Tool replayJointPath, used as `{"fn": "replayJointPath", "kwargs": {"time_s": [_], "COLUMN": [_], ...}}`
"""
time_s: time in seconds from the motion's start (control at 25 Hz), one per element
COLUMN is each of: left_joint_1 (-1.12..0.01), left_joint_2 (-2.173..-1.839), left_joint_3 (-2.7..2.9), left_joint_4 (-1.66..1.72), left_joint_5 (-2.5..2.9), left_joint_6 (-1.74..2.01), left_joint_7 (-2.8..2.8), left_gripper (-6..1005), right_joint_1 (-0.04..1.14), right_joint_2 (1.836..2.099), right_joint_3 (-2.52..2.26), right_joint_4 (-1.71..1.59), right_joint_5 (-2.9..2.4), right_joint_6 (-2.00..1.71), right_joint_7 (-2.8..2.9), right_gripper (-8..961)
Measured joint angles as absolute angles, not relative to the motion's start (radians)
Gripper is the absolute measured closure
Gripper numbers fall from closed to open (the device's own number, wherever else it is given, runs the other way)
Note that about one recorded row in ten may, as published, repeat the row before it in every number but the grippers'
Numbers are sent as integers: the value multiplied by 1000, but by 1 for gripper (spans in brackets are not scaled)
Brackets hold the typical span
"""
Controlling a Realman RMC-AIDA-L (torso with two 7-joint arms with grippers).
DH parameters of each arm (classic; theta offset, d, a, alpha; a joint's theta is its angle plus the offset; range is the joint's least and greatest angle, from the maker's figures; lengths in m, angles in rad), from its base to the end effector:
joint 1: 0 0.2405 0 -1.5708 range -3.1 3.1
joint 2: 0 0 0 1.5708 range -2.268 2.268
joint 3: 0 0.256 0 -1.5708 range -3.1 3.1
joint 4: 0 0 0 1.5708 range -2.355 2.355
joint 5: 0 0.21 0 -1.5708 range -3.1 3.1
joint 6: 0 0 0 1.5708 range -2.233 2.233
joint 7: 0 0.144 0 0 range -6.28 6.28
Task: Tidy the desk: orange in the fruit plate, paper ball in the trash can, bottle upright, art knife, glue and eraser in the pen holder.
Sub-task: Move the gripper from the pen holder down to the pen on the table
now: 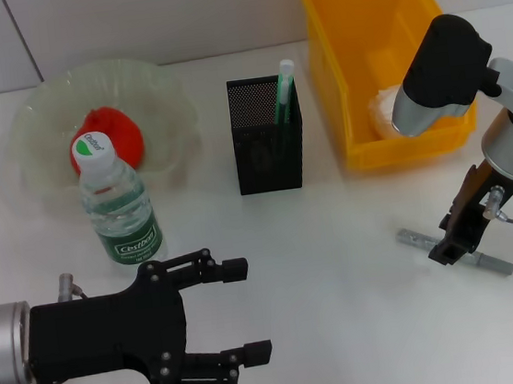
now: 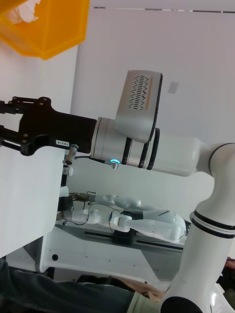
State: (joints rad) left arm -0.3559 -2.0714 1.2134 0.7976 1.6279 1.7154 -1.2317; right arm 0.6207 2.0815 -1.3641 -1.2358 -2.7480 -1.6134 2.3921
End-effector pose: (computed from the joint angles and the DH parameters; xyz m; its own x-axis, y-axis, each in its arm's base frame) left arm -0.2248 0.2663 -0.0257 0.8197 0.1212 0.5599 0.1099 -0.9925 0.0540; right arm 0.2177 0.3486 0.0008 0.6853 -0.5948 0.4203 -0.4389 -0.7978 -0.4134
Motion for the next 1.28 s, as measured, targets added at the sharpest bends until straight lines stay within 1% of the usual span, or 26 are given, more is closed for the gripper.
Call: {"fn": "replayJointPath", "kwargs": {"time_s": [0.92, 1.12, 1.28], "left_joint_1": [-357, -357, -359], "left_joint_2": [-2071, -2071, -2071], "left_joint_3": [1213, 1213, 1213], "left_joint_4": [798, 798, 798], "left_joint_5": [1628, 1627, 1627], "left_joint_6": [1714, 1713, 1713], "left_joint_7": [-1231, -1230, -1229], "left_gripper": [138, 138, 137], "right_joint_1": [634, 644, 648], "right_joint_2": [2083, 2083, 2083], "right_joint_3": [-1365, -1365, -1365], "right_joint_4": [-1194, -1173, -1162], "right_joint_5": [-2750, -2750, -2751], "right_joint_6": [-1595, -1590, -1585], "right_joint_7": [2395, 2395, 2395], "right_gripper": [627, 620, 654]}}
